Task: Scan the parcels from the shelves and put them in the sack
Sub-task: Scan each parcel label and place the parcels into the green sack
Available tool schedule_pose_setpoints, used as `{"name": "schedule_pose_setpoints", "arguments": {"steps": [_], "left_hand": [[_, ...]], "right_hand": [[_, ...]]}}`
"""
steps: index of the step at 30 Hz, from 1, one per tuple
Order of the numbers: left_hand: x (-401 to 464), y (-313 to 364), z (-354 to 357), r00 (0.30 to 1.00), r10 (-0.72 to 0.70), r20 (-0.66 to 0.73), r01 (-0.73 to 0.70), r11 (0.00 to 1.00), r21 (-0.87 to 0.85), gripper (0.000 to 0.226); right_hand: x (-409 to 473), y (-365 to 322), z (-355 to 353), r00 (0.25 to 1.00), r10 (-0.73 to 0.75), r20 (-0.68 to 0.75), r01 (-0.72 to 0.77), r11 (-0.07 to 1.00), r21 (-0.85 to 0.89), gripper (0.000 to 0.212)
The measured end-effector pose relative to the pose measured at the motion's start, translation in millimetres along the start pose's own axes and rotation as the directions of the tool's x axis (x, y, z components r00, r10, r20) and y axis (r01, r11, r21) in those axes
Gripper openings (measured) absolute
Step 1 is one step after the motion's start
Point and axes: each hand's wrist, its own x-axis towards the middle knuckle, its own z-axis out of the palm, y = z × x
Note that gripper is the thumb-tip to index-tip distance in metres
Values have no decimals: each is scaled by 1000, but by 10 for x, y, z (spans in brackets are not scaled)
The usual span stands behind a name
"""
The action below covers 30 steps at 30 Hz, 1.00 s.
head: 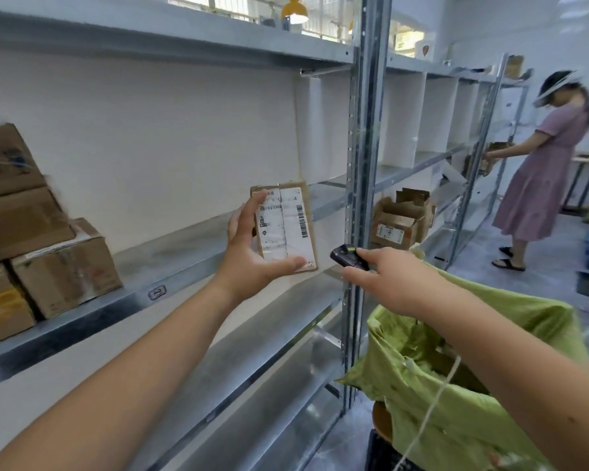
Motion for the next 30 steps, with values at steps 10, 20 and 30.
{"name": "schedule_pose_setpoints", "arguments": {"steps": [10,20,30], "left_hand": [[158,-456,2008,929,-127,347,207,957,-203,126],[-146,-927,3901,749,-241,617,390,913,-118,117],[-425,-1235,4625,598,-361,716,543,839,-31,104]], "right_hand": [[-21,1782,143,936,351,-15,-345,928,140,31],[-152,3413,385,788,610,86,-614,767,186,45],[-291,4002,846,661,716,227,-751,624,216,46]]}}
